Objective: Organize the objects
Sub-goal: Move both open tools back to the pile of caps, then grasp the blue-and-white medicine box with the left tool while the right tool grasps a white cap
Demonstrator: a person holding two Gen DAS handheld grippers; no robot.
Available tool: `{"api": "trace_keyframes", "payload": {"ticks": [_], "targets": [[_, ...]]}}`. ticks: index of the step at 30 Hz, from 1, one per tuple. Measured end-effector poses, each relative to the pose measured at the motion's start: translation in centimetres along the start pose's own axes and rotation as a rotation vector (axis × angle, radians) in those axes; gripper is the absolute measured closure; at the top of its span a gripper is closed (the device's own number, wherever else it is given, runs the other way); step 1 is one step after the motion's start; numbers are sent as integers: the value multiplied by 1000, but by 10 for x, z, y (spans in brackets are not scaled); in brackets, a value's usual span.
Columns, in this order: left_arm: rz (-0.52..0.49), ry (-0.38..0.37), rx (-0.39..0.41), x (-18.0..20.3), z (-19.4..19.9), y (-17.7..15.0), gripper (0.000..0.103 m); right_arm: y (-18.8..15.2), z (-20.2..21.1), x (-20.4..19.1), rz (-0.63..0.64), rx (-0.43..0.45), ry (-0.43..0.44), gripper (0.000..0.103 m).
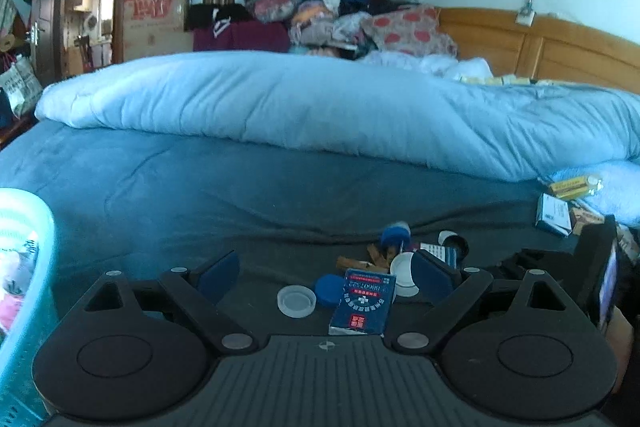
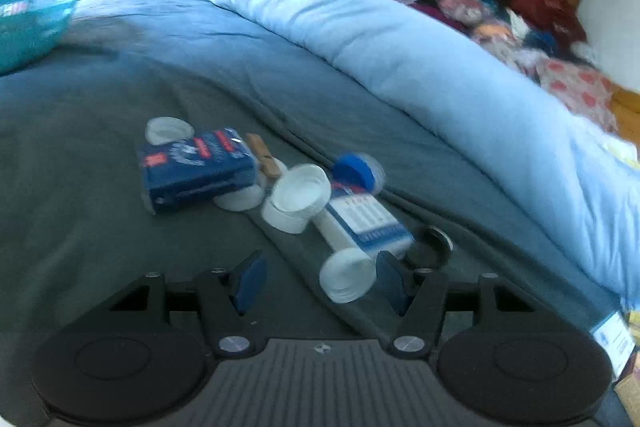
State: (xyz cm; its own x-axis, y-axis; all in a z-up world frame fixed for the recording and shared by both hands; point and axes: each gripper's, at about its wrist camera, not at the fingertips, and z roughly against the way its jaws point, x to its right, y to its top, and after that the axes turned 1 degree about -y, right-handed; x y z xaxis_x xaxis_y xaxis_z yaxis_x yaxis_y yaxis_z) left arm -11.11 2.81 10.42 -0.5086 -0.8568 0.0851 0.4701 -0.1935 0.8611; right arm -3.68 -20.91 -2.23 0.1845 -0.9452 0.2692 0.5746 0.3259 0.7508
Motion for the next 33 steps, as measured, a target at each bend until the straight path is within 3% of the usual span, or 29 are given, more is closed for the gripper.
{"api": "trace_keyframes", "payload": {"ticks": [2, 7, 10, 13, 16, 17, 21, 28, 30, 33], "targets": [[-1, -3, -6, 3, -8, 2, 10, -3, -2, 10, -49, -6, 11, 59], [8, -18, -31, 4, -29, 10, 10, -6, 1, 20, -97, 11, 62, 69], [9, -28, -42, 8, -38, 8, 10, -6, 7, 19, -112, 15, 105, 85], [5, -35, -53, 10, -43, 5, 10, -9, 15, 14, -82, 28, 134, 81], [2, -37, -61, 12, -46, 1, 10, -8, 24, 19, -122, 78, 114, 53], [2, -36, -64, 12, -47, 1, 10, -8, 25, 22, -147, 77, 119, 52], [2, -36, -72, 13, -51, 0, 10, -11, 14, 30, -205, 41, 103, 52], [-3, -54, -84, 18, -68, -3, 12, -17, -2, 34, -312, 16, 162, 61], [-9, -70, -92, 21, -77, -7, 16, -17, -5, 34, -323, 16, 174, 67], [-4, -74, -117, 23, -97, -15, 22, -18, 1, 35, -330, 31, 180, 68]]}}
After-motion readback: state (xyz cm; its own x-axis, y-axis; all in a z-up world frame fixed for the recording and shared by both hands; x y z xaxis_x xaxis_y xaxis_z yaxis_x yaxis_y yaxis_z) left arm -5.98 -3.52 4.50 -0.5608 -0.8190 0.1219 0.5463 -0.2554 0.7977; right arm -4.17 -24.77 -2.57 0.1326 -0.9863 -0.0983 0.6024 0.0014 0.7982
